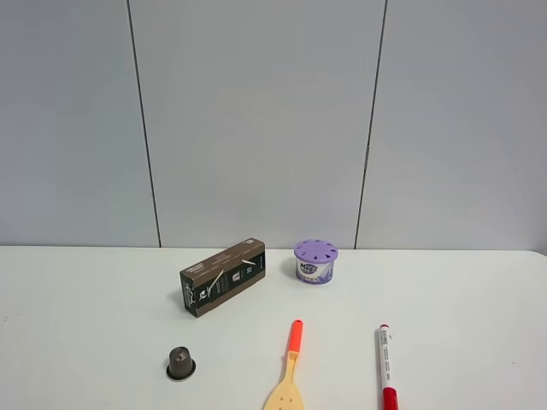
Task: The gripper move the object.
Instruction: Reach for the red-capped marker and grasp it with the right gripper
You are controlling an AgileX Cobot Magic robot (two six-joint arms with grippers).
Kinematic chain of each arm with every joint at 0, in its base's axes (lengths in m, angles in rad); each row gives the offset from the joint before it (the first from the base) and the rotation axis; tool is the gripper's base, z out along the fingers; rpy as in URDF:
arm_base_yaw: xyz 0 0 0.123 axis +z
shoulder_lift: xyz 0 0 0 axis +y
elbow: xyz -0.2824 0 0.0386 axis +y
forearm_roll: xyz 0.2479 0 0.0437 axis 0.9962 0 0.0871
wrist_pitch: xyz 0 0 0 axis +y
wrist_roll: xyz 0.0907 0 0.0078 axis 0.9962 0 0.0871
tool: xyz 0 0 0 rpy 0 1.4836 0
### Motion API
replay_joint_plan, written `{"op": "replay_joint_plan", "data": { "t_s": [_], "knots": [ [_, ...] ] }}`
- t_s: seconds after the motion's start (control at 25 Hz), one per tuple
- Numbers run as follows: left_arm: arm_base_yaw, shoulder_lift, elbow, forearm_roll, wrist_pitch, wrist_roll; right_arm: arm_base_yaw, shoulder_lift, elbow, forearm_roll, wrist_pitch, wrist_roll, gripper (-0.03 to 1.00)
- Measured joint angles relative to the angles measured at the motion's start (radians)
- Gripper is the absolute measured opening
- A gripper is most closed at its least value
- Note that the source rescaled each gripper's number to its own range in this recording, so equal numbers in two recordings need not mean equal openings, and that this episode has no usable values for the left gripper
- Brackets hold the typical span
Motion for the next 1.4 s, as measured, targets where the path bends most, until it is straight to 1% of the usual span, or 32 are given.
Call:
{"op": "replay_joint_plan", "data": {
  "t_s": [0.04,1.0,1.12,1.28,1.4],
  "knots": [
    [0.0,0.0,0.0,0.0,0.0,0.0,0.0,0.0,0.0,0.0,0.0,0.0,0.79],
    [0.0,0.0,0.0,-0.001,0.0,0.0,0.007,0.002,-0.001,0.0,0.0,-0.001,0.78],
    [0.0,0.0,0.0,-0.001,0.0,0.0,0.007,0.058,-0.031,0.0,0.0,-0.001,0.78],
    [0.0,0.0,0.0,-0.001,0.0,0.0,0.007,0.216,-0.098,0.0,-0.008,-0.002,0.78],
    [0.0,0.0,0.0,-0.001,0.0,0.0,0.007,0.325,-0.135,0.0,-0.053,-0.003,0.78]
  ]
}}
